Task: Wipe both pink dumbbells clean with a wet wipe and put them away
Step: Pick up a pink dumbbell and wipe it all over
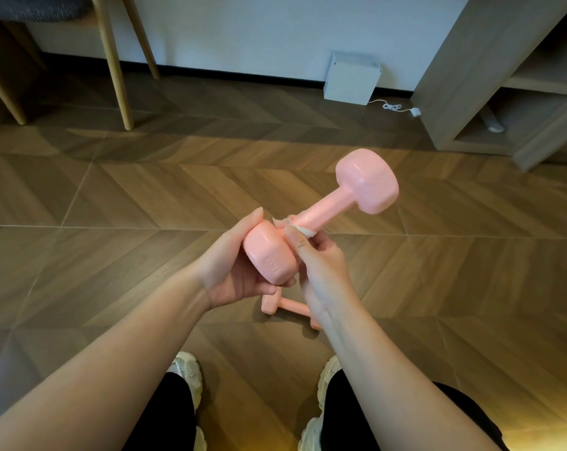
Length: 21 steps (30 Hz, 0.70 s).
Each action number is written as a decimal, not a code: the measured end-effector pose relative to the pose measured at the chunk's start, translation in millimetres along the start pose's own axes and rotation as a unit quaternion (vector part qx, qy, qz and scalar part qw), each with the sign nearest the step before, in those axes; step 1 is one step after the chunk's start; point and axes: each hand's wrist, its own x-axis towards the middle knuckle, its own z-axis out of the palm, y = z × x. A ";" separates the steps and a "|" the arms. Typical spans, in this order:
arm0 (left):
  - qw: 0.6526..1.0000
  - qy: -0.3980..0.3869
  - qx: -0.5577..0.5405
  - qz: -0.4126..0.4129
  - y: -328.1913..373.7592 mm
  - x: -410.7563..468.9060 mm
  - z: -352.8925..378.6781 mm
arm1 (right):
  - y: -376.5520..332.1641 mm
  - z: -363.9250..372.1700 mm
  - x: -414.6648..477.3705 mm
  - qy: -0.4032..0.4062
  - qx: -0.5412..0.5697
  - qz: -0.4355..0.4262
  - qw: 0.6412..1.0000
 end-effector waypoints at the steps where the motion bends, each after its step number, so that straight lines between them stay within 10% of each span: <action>1: 1.000 -0.004 -0.014 -0.015 0.8 -1.0 -0.6 | -0.9 0.6 -0.3 -0.004 -0.004 0.004 1.000; 8: 0.974 0.075 0.158 0.147 -9.7 6.2 3.9 | -2.6 -5.2 5.2 0.004 0.060 0.019 0.998; 21: 0.706 0.167 0.533 0.435 -14.0 6.0 -7.6 | -37.2 -19.5 14.5 0.087 0.283 0.030 0.955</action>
